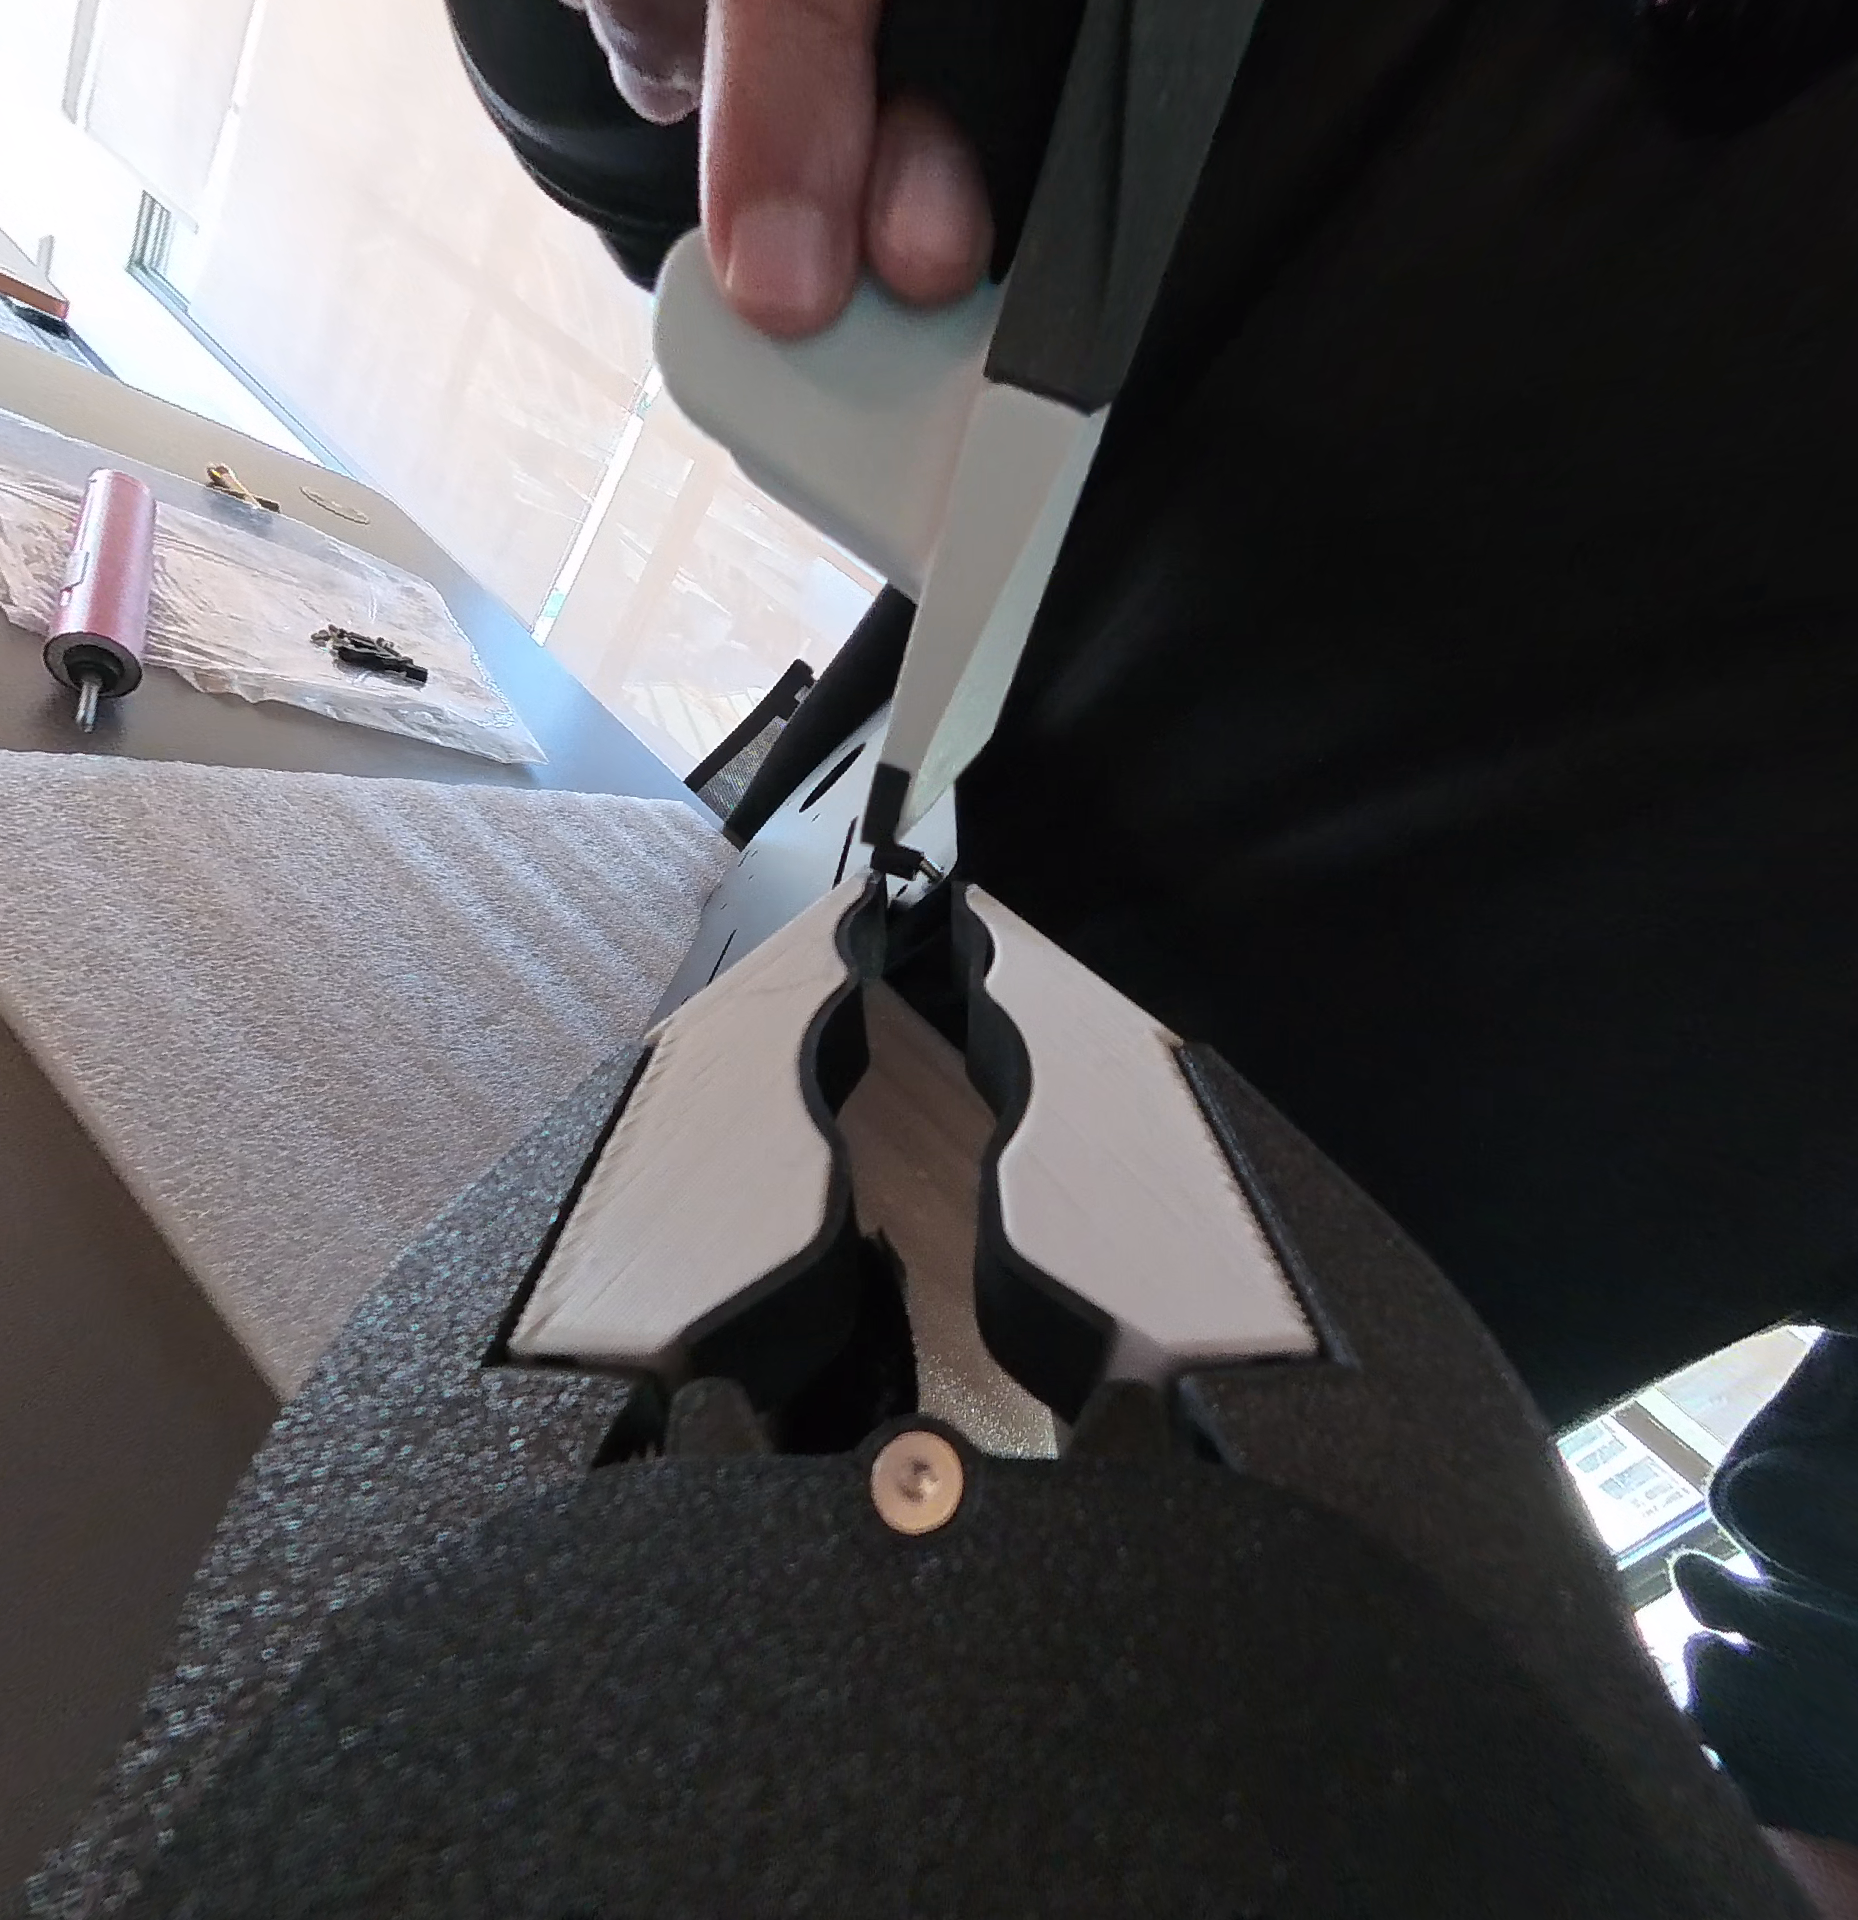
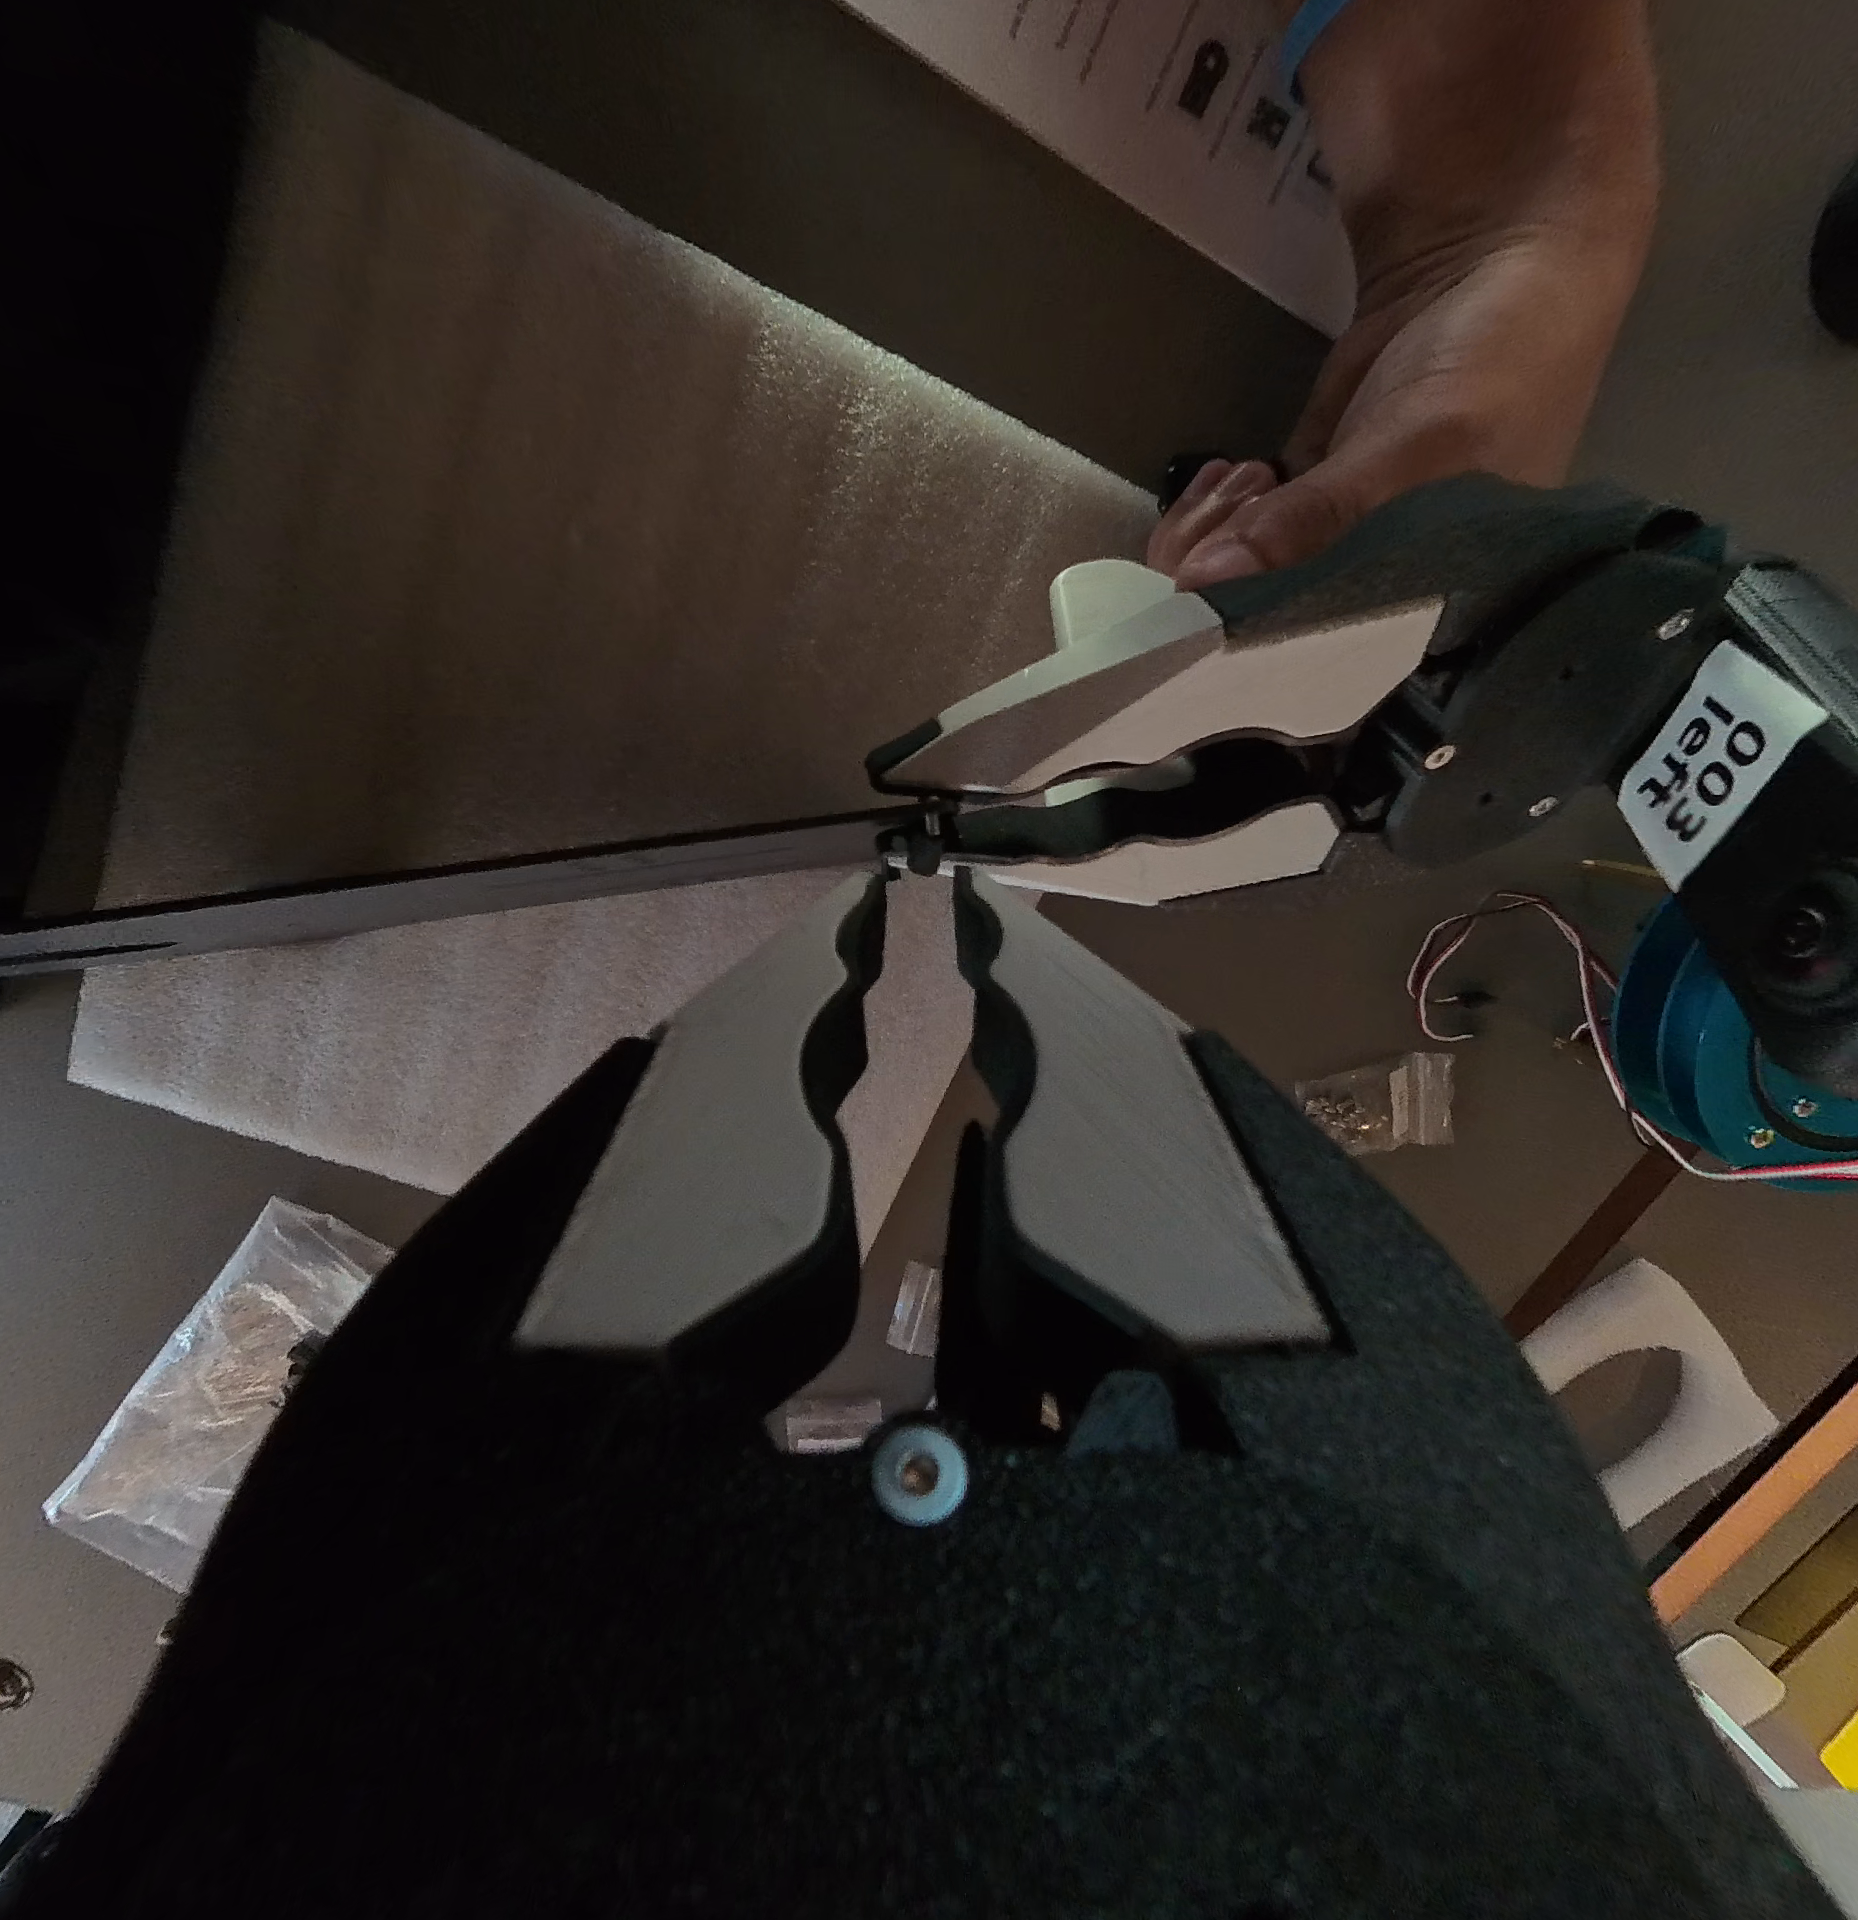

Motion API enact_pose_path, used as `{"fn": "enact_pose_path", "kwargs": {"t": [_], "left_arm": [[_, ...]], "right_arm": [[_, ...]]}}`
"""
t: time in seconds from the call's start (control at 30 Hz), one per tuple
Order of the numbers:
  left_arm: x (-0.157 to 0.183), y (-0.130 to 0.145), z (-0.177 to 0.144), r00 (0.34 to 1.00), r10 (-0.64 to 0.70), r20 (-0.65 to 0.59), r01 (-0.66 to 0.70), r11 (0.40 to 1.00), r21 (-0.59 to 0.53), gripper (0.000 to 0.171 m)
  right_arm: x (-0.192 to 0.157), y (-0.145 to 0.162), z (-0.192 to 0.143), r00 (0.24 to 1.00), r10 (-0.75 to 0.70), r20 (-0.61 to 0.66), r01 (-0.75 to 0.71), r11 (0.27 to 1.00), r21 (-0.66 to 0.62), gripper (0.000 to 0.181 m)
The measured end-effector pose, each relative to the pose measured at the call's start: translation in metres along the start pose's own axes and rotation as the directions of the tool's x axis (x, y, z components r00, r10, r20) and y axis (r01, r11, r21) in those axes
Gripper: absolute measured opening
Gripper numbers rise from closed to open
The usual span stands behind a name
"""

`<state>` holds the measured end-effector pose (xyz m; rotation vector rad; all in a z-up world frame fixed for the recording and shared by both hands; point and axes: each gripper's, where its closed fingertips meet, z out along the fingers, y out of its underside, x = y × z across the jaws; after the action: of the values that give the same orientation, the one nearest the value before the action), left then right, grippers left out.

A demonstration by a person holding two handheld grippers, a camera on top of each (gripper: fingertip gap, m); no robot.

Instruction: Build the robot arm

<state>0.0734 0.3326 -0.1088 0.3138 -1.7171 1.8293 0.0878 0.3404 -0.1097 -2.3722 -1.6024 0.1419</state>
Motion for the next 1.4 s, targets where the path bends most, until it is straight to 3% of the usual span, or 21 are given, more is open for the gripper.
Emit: {"fn": "enact_pose_path", "kwargs": {"t": [0.23,0.6,0.77,1.4], "left_arm": [[0.000,0.000,0.000,1.000,-0.001,0.000,0.001,1.000,0.000,0.010],[0.000,0.000,0.000,1.000,0.000,0.000,0.000,1.000,0.000,0.010],[0.000,0.000,0.000,1.000,-0.001,-0.001,0.001,1.000,0.000,0.010],[0.000,0.000,0.000,1.000,0.000,-0.003,0.000,1.000,-0.002,0.010]], "right_arm": [[0.010,-0.003,0.002,0.999,0.012,-0.049,-0.011,1.000,0.020,0.019],[0.001,-0.002,0.004,0.999,0.028,0.028,-0.029,0.999,0.016,0.016],[0.005,-0.004,0.005,1.000,0.008,-0.002,-0.008,1.000,0.012,0.009],[0.001,-0.007,0.007,0.999,-0.039,0.005,0.039,0.999,0.009,0.019]]}}
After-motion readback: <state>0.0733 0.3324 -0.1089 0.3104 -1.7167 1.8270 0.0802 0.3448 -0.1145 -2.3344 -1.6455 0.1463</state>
